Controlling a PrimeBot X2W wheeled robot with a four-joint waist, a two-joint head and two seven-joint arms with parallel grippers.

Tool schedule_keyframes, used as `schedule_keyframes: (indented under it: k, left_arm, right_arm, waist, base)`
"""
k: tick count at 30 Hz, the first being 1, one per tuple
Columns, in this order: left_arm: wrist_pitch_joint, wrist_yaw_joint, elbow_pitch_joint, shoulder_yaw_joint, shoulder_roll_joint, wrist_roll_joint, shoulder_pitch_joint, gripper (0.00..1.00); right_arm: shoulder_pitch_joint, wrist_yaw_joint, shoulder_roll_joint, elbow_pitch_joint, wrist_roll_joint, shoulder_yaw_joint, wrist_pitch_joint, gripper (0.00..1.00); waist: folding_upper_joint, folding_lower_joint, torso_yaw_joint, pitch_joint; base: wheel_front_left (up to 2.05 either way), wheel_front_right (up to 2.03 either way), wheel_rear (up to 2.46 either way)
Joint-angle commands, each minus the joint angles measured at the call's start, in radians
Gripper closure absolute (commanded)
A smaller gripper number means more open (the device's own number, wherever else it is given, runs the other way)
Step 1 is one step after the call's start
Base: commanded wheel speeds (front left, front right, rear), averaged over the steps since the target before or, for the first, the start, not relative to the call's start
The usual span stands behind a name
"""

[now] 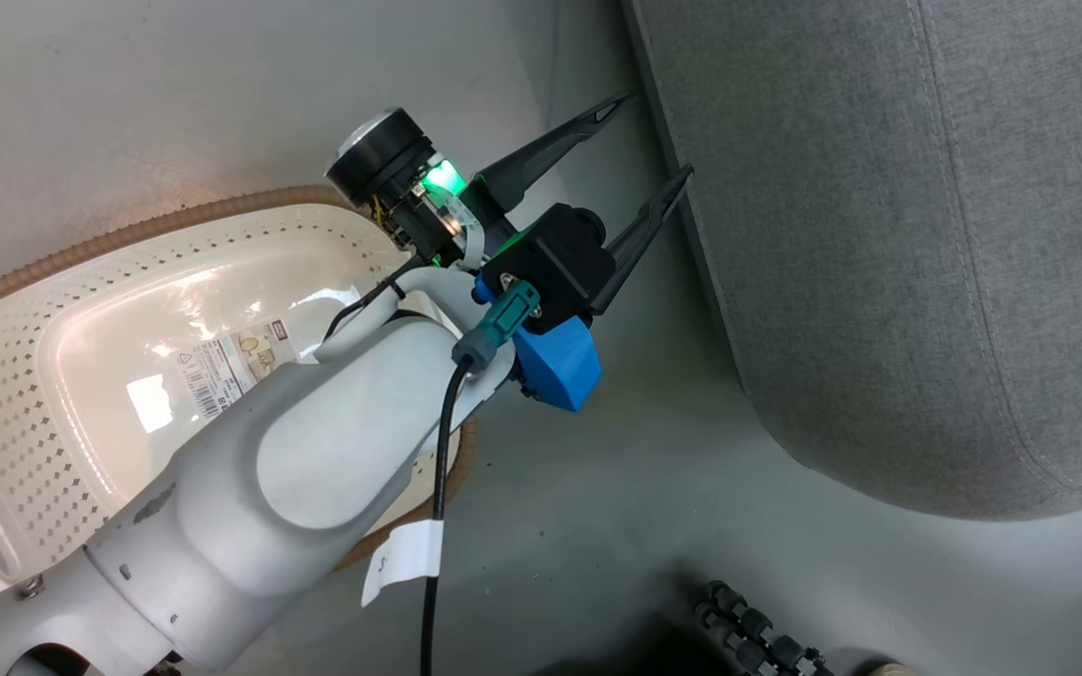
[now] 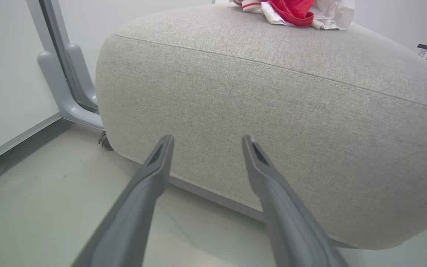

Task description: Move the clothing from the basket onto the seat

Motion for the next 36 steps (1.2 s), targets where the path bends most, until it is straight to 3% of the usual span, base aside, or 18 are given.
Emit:
schedule_keyframes:
  k: [1, 14, 18, 19, 20, 21, 22, 36]
  left_arm:
    - [0.000, 0.006, -0.007, -0.002, 0.005, 0.008, -0.018, 0.00]
    - [0.006, 0.016, -0.021, -0.008, 0.012, 0.001, -0.034, 0.00]
    - [0.002, 0.017, -0.018, -0.010, 0.012, -0.001, -0.036, 0.00]
    - [0.000, 0.017, -0.017, -0.010, 0.011, -0.003, -0.036, 0.00]
    - [-0.002, 0.018, -0.016, -0.011, 0.009, -0.004, -0.035, 0.00]
    - [-0.005, 0.020, -0.014, -0.012, 0.007, -0.005, -0.033, 0.00]
    - [-0.011, 0.022, -0.012, -0.011, 0.006, -0.007, -0.032, 0.00]
    - [-0.101, 0.055, 0.048, 0.020, -0.030, -0.058, 0.044, 0.00]
  right_arm:
    - [0.017, 0.000, 0.017, 0.021, -0.006, -0.004, -0.001, 1.00]
    - [0.015, 0.000, 0.060, 0.257, -0.033, 0.012, -0.001, 1.00]
    - [0.004, 0.000, 0.064, 0.272, -0.034, 0.016, -0.001, 1.00]
    - [0.001, 0.000, 0.064, 0.269, -0.030, 0.011, -0.001, 0.96]
    - [0.004, 0.000, 0.064, 0.266, -0.027, 0.008, -0.001, 0.61]
    - [0.009, 0.000, 0.066, 0.260, -0.023, 0.007, -0.001, 0.07]
    - [0.020, 0.000, 0.065, 0.250, -0.022, 0.010, -0.001, 0.00]
    - [0.289, 0.000, 0.133, 0.025, -0.010, 0.020, -0.001, 0.00]
  waist:
    - [0.0000, -0.0001, 0.003, 0.004]
    - [0.0000, -0.0001, 0.025, 0.023]
    - [0.0000, -0.0001, 0.027, 0.022]
    - [0.0000, -0.0001, 0.028, 0.020]
    - [0.0000, -0.0001, 0.029, 0.016]
    - [0.0000, -0.0001, 0.030, 0.011]
    - [0.0000, -0.0001, 0.030, 0.005]
    - [0.0000, -0.0001, 0.054, -0.189]
  base:
    - [0.00, 0.00, 0.00]
    - [0.00, 0.00, 0.00]
    - [0.00, 0.00, 0.00]
    - [0.00, 0.00, 0.00]
    - [0.00, 0.00, 0.00]
    - [0.00, 0.00, 0.00]
    - [0.00, 0.00, 0.00]
    - [0.00, 0.00, 0.00]
